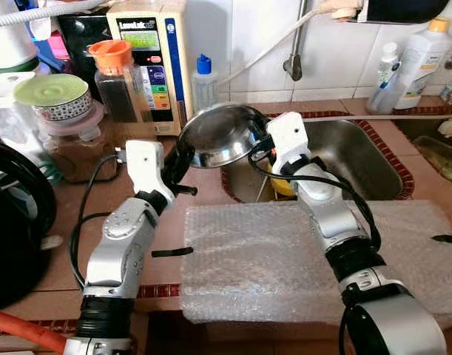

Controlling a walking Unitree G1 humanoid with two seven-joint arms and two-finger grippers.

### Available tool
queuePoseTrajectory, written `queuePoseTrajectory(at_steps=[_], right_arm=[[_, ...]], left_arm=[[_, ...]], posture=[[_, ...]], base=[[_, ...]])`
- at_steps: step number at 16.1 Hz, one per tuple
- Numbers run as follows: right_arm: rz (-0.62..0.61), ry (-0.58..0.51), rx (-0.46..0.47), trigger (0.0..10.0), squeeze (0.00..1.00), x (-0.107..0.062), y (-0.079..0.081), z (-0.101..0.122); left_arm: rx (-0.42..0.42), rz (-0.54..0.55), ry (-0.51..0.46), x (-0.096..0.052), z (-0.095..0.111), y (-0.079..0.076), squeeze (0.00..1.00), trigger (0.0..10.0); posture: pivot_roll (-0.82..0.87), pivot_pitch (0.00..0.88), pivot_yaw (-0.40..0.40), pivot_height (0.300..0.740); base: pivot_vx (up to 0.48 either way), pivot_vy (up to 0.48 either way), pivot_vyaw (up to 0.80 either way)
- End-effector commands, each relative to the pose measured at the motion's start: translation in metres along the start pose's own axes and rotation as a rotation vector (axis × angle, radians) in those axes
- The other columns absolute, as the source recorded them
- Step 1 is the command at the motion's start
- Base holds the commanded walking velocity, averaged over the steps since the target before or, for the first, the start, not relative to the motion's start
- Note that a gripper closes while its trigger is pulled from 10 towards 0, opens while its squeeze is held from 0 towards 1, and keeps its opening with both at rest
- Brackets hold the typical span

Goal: Kitchen organization

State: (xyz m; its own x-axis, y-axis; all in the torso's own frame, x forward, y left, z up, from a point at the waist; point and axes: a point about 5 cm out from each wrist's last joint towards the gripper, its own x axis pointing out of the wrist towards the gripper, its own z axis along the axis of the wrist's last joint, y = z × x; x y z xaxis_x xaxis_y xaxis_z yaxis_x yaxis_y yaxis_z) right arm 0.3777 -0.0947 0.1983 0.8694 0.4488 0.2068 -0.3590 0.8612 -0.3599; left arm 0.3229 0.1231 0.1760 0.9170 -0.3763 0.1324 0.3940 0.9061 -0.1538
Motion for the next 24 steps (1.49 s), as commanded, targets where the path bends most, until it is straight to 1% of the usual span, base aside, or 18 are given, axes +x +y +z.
queuePoseTrajectory(at_steps=[1, 7, 8, 11, 14, 15, 18, 19, 20, 21, 24], right_arm=[[-0.083, 0.021, 0.011, 0.0, 0.0, 0.002, -0.011, 0.0], [-0.099, 0.023, 0.008, 0.0, 0.0, 0.001, -0.015, -0.001], [-0.105, 0.026, 0.006, 0.0, 0.0, 0.0, -0.016, -0.002], [-0.122, 0.032, -0.002, 0.0, 0.0, -0.001, -0.021, -0.003], [-0.131, 0.033, -0.005, 0.0, 0.0, -0.001, -0.023, -0.002], [-0.133, 0.034, -0.006, 0.0, 0.0, -0.001, -0.023, -0.002], [-0.144, 0.037, -0.006, 0.0, 0.0, -0.002, -0.025, -0.004], [-0.154, 0.043, -0.007, 0.0, 0.0, -0.003, -0.027, -0.005], [-0.175, 0.058, -0.016, 0.0, 0.0, -0.006, -0.031, -0.009], [-0.21, 0.087, -0.034, 0.0, 0.0, -0.01, -0.039, -0.014], [-0.281, 0.144, -0.054, 0.0, 0.0, -0.023, -0.059, -0.026]], left_arm=[[-0.007, -0.155, -0.03, 0.001, 0.006, -0.025, 1.0, 10.0], [0.011, -0.16, -0.019, 0.0, 0.004, -0.025, 1.0, 10.0], [0.007, -0.172, -0.013, -0.001, 0.003, -0.026, 1.0, 10.0], [-0.012, -0.257, -0.008, -0.006, 0.002, -0.033, 1.0, 10.0], [-0.011, -0.261, -0.003, -0.006, 0.001, -0.032, 1.0, 10.0], [-0.004, -0.264, 0.004, -0.006, 0.0, -0.032, 1.0, 10.0], [0.055, -0.246, 0.049, -0.008, -0.008, -0.026, 1.0, 10.0], [0.079, -0.22, 0.067, -0.008, -0.012, -0.022, 1.0, 10.0], [0.085, -0.212, 0.079, -0.009, -0.014, -0.019, 1.0, 10.0], [0.089, -0.227, 0.089, -0.012, -0.016, -0.019, 1.0, 10.0], [0.099, -0.271, 0.112, -0.016, -0.019, -0.022, 1.0, 10.0]], posture=[[-0.23, 0.016, 0.049, 0.74], [-0.23, 0.02, 0.049, 0.74], [-0.23, 0.02, 0.049, 0.74], [-0.23, 0.021, 0.049, 0.74], [-0.23, 0.021, 0.05, 0.74], [-0.23, 0.021, 0.05, 0.74], [-0.24, 0.024, 0.052, 0.74], [-0.24, 0.025, 0.053, 0.74], [-0.24, 0.025, 0.053, 0.74], [-0.23, 0.029, 0.054, 0.74], [-0.24, 0.032, 0.056, 0.74]], base=[[0.0, 0.0, 0.0], [0.0, 0.0, 0.0], [0.0, 0.0, 0.0], [0.0, 0.0, 0.0], [0.0, 0.0, 0.0], [0.0, 0.0, 0.0], [0.0, 0.0, 0.0], [0.0, 0.0, 0.0], [0.0, 0.0, 0.0], [0.0, 0.0, 0.0], [0.0, 0.0, 0.0]])
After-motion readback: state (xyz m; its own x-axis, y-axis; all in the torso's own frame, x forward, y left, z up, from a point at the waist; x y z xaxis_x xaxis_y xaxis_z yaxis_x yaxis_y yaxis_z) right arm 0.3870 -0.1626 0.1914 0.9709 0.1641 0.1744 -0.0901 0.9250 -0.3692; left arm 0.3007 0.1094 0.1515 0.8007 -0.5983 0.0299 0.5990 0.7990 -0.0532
